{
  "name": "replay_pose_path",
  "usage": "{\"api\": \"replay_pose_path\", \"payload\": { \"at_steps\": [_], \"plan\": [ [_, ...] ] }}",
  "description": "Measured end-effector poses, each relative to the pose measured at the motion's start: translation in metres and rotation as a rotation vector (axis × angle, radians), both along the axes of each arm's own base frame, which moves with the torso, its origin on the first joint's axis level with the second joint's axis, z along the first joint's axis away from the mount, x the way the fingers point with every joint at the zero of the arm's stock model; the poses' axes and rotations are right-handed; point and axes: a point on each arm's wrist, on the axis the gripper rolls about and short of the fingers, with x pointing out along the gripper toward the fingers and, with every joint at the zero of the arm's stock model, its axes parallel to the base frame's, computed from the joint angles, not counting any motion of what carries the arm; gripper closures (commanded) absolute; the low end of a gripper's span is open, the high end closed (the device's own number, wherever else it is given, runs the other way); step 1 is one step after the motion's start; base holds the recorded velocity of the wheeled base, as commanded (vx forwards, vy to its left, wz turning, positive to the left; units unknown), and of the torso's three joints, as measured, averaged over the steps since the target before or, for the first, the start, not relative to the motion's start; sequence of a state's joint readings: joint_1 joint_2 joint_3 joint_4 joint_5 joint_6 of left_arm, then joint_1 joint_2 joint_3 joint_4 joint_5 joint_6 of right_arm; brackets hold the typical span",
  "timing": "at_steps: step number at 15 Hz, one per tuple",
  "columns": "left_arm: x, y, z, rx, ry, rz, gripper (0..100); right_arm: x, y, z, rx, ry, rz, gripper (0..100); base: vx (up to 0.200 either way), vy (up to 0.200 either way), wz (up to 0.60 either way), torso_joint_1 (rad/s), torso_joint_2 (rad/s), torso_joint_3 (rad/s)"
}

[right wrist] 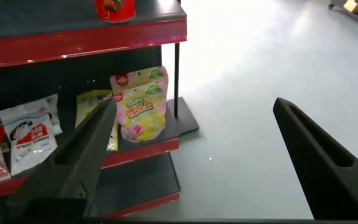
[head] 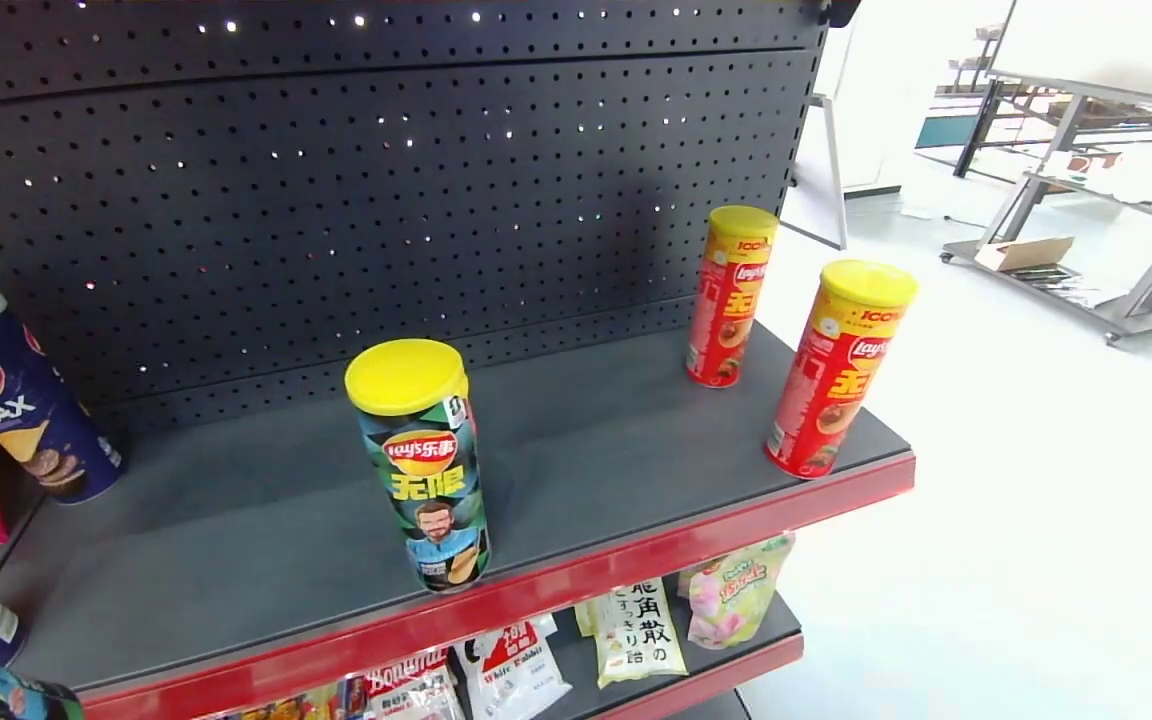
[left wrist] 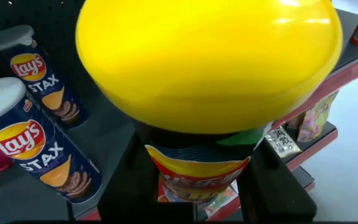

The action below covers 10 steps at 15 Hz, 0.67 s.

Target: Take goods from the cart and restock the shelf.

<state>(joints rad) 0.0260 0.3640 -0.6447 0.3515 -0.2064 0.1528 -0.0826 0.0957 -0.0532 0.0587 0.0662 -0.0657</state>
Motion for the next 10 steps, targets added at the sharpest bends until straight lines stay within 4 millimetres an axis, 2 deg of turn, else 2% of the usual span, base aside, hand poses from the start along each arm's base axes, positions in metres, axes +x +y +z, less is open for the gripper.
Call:
{"api": "replay_pose_path", "payload": {
  "at_steps": [4,10],
  "plan": [
    [0.007,0.000,0.005,-0.012,-0.006,-0.003,100,0.003,0.000,-0.005,0.039,-0.020,-0.011,0,0.000,0.000,0.00,0.000,0.00,0.000],
    [0.039,0.001,0.010,-0.014,0.078,-0.008,100,0.003,-0.001,-0.009,0.055,-0.004,-0.017,0,0.000,0.000,0.00,0.000,0.00,0.000]
  ]
}}
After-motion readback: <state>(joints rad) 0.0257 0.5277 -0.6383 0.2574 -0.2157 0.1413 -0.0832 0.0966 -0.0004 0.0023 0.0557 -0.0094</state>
